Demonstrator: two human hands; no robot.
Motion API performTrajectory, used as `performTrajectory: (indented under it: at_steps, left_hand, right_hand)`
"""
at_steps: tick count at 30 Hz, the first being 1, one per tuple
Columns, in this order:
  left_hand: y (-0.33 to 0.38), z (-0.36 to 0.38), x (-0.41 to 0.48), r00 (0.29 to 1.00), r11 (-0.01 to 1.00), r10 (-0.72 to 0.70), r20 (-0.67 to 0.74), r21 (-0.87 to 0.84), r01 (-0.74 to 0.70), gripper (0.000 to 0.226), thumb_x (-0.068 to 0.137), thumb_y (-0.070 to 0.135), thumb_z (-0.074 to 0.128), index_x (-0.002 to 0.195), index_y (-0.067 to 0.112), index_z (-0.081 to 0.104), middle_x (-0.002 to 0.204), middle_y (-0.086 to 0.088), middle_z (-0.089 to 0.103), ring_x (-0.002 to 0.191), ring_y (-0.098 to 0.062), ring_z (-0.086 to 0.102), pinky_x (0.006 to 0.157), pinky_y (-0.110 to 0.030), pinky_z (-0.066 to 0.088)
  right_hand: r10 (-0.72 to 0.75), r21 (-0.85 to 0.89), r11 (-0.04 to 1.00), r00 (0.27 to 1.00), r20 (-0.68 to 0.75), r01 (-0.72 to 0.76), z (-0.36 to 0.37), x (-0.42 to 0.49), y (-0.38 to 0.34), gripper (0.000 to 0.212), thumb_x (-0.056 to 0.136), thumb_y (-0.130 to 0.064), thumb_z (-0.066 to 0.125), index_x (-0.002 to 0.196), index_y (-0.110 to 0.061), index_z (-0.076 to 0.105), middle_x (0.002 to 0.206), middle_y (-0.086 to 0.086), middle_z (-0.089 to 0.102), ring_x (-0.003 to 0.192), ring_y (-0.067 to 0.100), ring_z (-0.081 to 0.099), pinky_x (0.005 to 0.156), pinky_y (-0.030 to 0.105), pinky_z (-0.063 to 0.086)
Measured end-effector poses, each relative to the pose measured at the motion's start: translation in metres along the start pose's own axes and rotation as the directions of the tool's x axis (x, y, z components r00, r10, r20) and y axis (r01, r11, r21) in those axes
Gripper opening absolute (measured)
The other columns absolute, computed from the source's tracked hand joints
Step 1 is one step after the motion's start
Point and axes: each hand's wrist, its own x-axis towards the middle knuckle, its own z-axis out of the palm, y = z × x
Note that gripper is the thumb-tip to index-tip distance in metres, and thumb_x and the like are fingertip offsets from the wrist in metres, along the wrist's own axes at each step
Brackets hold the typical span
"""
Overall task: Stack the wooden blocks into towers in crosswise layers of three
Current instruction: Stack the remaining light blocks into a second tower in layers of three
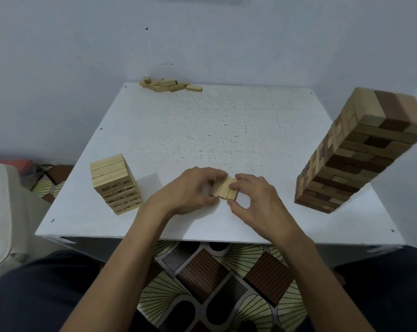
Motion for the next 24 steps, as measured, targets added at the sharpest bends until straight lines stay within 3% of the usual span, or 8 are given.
performTrajectory:
  at_steps: [4, 6, 10, 14, 16, 18, 22, 24]
  left_hand:
    - [-0.005, 0.002, -0.003, 0.998, 0.999, -0.003, -0.057, -0.042, 0.000, 0.060, 0.087, 0.024, 0.074, 0.142, 0.025, 0.052, 0.134, 0.012, 0.059, 0.111, -0.002, 0.055, 0.087, -0.005, 0.035]
    - [-0.007, 0.002, -0.005, 0.997, 0.997, -0.009, -0.082, -0.072, 0.004, 0.063, 0.084, 0.025, 0.076, 0.142, 0.027, 0.052, 0.132, 0.014, 0.059, 0.107, 0.001, 0.057, 0.085, -0.002, 0.035]
    - [-0.008, 0.004, -0.010, 0.995, 0.995, -0.010, -0.104, -0.101, -0.001, 0.067, 0.081, 0.027, 0.079, 0.142, 0.031, 0.050, 0.131, 0.017, 0.060, 0.102, 0.003, 0.057, 0.086, -0.006, 0.038]
    - [-0.007, 0.005, -0.012, 0.993, 0.997, -0.003, -0.117, -0.078, -0.006, 0.071, 0.082, 0.031, 0.078, 0.144, 0.035, 0.045, 0.131, 0.017, 0.058, 0.109, -0.003, 0.053, 0.098, -0.025, 0.040]
    - [-0.007, 0.006, -0.012, 0.992, 0.998, -0.005, -0.127, -0.064, -0.003, 0.072, 0.082, 0.033, 0.078, 0.145, 0.037, 0.043, 0.132, 0.018, 0.057, 0.111, -0.003, 0.050, 0.100, -0.028, 0.038]
    - [-0.009, 0.008, -0.011, 0.992, 0.997, -0.006, -0.127, -0.071, -0.003, 0.072, 0.082, 0.034, 0.078, 0.145, 0.037, 0.043, 0.132, 0.018, 0.058, 0.111, -0.002, 0.050, 0.099, -0.024, 0.037]
    - [-0.013, 0.009, -0.009, 0.991, 0.995, -0.009, -0.134, -0.104, -0.005, 0.074, 0.080, 0.031, 0.080, 0.145, 0.035, 0.045, 0.130, 0.017, 0.061, 0.109, 0.003, 0.052, 0.089, -0.002, 0.032]
    - [-0.014, 0.010, -0.009, 0.991, 0.994, -0.011, -0.137, -0.110, -0.005, 0.075, 0.081, 0.031, 0.079, 0.146, 0.034, 0.044, 0.130, 0.017, 0.061, 0.109, 0.005, 0.052, 0.088, -0.001, 0.032]
  right_hand:
    - [-0.051, 0.029, 0.998, 0.998, 0.038, 0.050, -0.008, 0.004, 0.003, 0.031, 0.090, -0.021, 0.070, 0.120, -0.015, 0.069, 0.136, -0.001, 0.059, 0.120, 0.020, 0.050, 0.096, 0.026, 0.037]
    - [-0.064, 0.053, 0.997, 0.997, 0.054, 0.061, -0.010, 0.005, 0.004, 0.031, 0.088, -0.022, 0.072, 0.118, -0.018, 0.067, 0.132, -0.004, 0.061, 0.117, 0.015, 0.050, 0.097, 0.031, 0.044]
    - [-0.024, 0.083, 0.996, 0.995, 0.093, 0.016, -0.013, 0.008, 0.007, 0.041, 0.084, -0.033, 0.074, 0.122, -0.032, 0.058, 0.121, -0.005, 0.055, 0.116, 0.005, 0.047, 0.091, 0.026, 0.046]
    - [0.007, 0.082, 0.997, 0.994, 0.111, -0.016, -0.013, 0.011, 0.008, 0.047, 0.081, -0.040, 0.074, 0.123, -0.042, 0.052, 0.118, -0.007, 0.048, 0.116, 0.003, 0.043, 0.083, 0.020, 0.044]
    - [-0.002, 0.096, 0.995, 0.994, 0.110, -0.008, -0.012, 0.012, 0.009, 0.048, 0.080, -0.042, 0.075, 0.122, -0.044, 0.050, 0.120, -0.009, 0.049, 0.119, 0.002, 0.040, 0.084, 0.019, 0.042]
    - [0.002, 0.109, 0.994, 0.994, 0.110, -0.014, -0.012, 0.011, 0.009, 0.048, 0.081, -0.041, 0.075, 0.122, -0.042, 0.051, 0.120, -0.010, 0.050, 0.121, 0.002, 0.039, 0.087, 0.023, 0.043]
    - [-0.003, 0.127, 0.992, 0.993, 0.118, -0.012, -0.011, 0.012, 0.008, 0.048, 0.081, -0.041, 0.076, 0.122, -0.042, 0.052, 0.120, -0.011, 0.051, 0.122, 0.004, 0.040, 0.092, 0.026, 0.045]
    - [0.002, 0.144, 0.989, 0.991, 0.134, -0.021, -0.010, 0.012, 0.008, 0.050, 0.080, -0.042, 0.077, 0.123, -0.042, 0.052, 0.120, -0.010, 0.050, 0.123, 0.005, 0.041, 0.094, 0.027, 0.045]
